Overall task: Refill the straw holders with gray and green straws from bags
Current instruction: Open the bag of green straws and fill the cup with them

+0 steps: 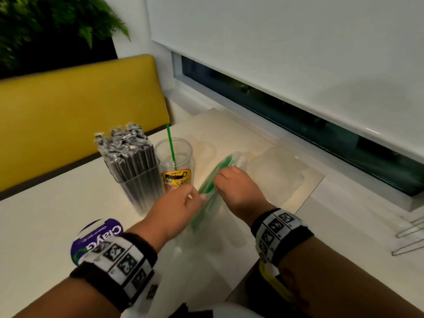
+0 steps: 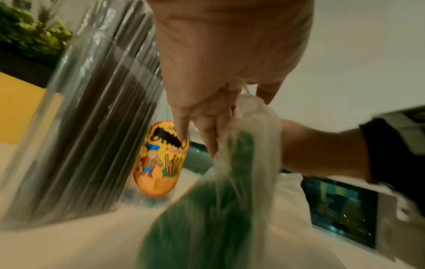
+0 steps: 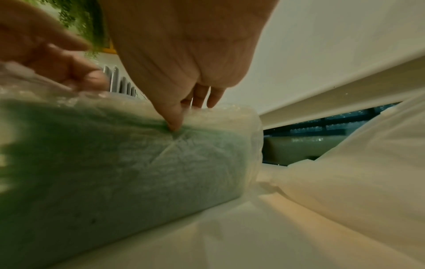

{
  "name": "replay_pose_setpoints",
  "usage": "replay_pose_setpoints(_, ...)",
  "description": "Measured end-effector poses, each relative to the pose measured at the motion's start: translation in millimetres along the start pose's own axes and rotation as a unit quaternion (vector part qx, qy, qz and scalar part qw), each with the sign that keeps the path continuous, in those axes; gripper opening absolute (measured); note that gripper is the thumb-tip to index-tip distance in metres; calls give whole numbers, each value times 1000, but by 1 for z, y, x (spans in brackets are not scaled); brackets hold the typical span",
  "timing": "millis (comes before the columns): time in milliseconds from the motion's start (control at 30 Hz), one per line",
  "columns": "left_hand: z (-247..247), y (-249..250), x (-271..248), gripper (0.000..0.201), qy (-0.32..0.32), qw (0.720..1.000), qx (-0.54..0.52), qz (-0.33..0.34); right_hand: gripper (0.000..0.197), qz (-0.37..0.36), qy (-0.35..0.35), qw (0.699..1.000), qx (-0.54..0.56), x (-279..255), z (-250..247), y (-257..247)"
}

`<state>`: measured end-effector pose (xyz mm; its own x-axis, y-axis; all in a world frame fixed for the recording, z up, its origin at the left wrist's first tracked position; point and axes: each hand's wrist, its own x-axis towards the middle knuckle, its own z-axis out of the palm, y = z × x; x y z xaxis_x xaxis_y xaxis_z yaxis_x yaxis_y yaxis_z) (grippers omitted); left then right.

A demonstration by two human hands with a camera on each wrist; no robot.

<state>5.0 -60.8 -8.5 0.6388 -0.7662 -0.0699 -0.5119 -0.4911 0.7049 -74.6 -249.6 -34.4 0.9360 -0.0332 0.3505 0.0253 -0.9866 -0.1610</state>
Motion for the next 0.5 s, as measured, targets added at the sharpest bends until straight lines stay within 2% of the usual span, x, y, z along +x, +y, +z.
replay_pose_setpoints(67,-9,5,15,45,-72,993,-85,-46,6,0,18,1000,-26,-5,0,-7)
replay_pose_setpoints(100,-12,7,23,42,-109,989,-83,-54,7,-1,23,999,-37,-9,0,-11)
replay_pose_setpoints(133,-12,7,31,38,-129,990,-38,-45,9,1,24,999,-41,-12,0,-16)
replay_pose_setpoints(200,-8,5,43,33,-119,990,72,-13,6,15,13,1000,-20,-17,-1,-25)
replay_pose_setpoints(233,-5,5,45,32,-114,989,93,1,6,26,8,1000,-7,-20,-2,-30)
replay_pose_setpoints(300,2,3,44,31,-126,988,84,22,16,31,7,999,-5,-26,1,-35)
replay_pose_setpoints(400,6,4,37,19,-116,988,90,46,5,-2,-10,999,-50,-34,-6,-46)
replay_pose_setpoints(467,4,7,33,14,-129,982,123,62,20,-7,8,998,-55,-41,-10,-52)
replay_pose_setpoints(500,3,9,31,12,-145,977,138,68,25,15,17,999,-28,-45,-13,-55)
